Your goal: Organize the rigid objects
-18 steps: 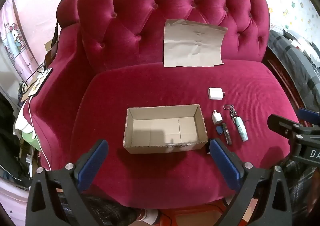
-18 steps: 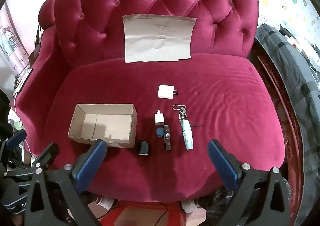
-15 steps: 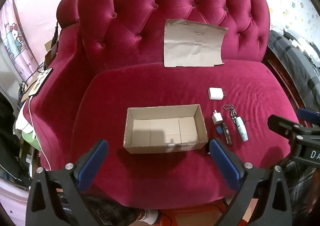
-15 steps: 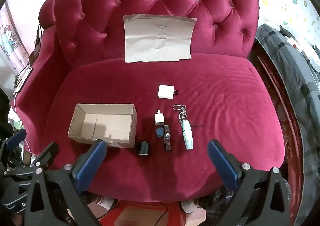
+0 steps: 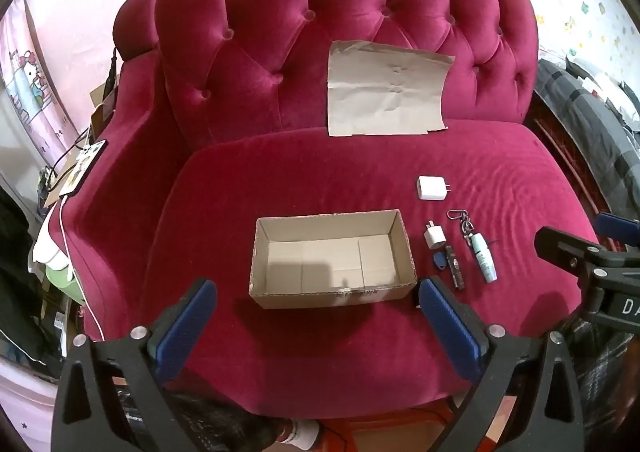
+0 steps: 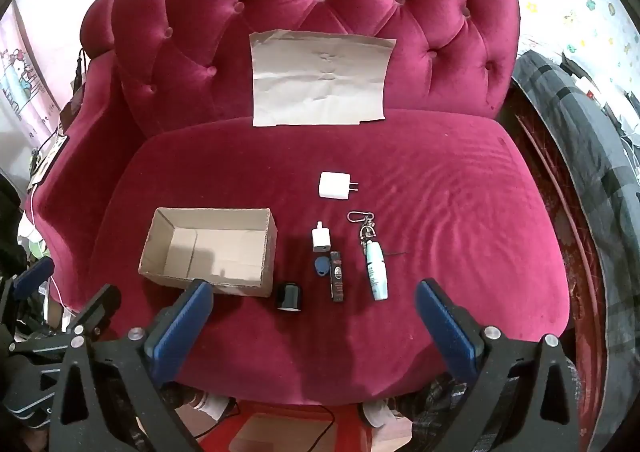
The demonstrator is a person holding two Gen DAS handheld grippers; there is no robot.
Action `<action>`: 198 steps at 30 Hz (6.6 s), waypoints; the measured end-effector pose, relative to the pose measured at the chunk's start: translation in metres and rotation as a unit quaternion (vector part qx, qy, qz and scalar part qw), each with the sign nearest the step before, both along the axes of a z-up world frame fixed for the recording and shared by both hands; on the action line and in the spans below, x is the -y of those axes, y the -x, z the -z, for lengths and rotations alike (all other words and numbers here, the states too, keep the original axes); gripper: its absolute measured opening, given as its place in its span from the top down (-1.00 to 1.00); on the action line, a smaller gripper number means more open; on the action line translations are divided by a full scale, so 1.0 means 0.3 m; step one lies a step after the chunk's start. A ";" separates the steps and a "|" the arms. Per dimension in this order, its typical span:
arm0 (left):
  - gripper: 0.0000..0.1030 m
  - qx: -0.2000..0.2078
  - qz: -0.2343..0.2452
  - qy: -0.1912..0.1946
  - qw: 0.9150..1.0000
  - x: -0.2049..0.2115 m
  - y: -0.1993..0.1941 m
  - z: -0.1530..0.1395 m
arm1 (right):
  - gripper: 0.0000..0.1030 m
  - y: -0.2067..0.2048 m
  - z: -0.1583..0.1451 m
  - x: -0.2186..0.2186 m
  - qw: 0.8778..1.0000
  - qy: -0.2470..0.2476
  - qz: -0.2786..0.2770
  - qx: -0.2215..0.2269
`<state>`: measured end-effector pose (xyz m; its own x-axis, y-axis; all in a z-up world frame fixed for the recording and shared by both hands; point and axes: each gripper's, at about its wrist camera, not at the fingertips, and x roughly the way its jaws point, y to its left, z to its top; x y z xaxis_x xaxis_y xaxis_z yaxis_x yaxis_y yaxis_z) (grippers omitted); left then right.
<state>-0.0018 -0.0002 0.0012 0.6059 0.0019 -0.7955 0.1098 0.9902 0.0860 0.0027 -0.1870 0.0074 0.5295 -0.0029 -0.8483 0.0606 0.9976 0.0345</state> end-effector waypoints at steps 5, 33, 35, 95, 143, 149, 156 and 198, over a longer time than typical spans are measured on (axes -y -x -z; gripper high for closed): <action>-1.00 0.000 0.000 -0.001 1.000 0.002 0.002 -0.002 | -1.00 0.003 0.002 0.000 1.000 0.000 -0.001 0.001; -1.00 0.003 0.000 0.000 1.000 -0.003 0.007 -0.008 | -1.00 0.006 -0.010 -0.004 1.000 -0.004 -0.004 0.002; -1.00 0.003 0.000 0.000 1.000 -0.003 0.007 -0.007 | -1.00 0.008 -0.011 -0.004 1.000 -0.005 -0.005 0.003; -1.00 -0.051 -0.016 -0.012 0.998 -0.205 -0.298 0.220 | -1.00 -0.192 0.142 0.050 0.999 0.001 0.009 -0.032; 0.93 -0.159 0.011 0.017 0.987 -0.334 -0.528 0.697 | -0.99 -0.366 0.444 0.154 0.992 0.005 0.044 -0.118; 0.93 -0.154 0.011 0.012 0.988 -0.325 -0.529 0.712 | -0.99 -0.362 0.441 0.163 0.992 0.003 0.048 -0.116; 0.93 -0.150 0.015 0.007 0.989 -0.312 -0.511 0.713 | -1.00 -0.357 0.449 0.175 0.992 0.014 0.053 -0.117; 0.93 -0.151 0.004 0.032 0.988 -0.345 -0.509 0.723 | 0.46 -0.452 0.843 0.266 0.985 0.012 0.059 -0.165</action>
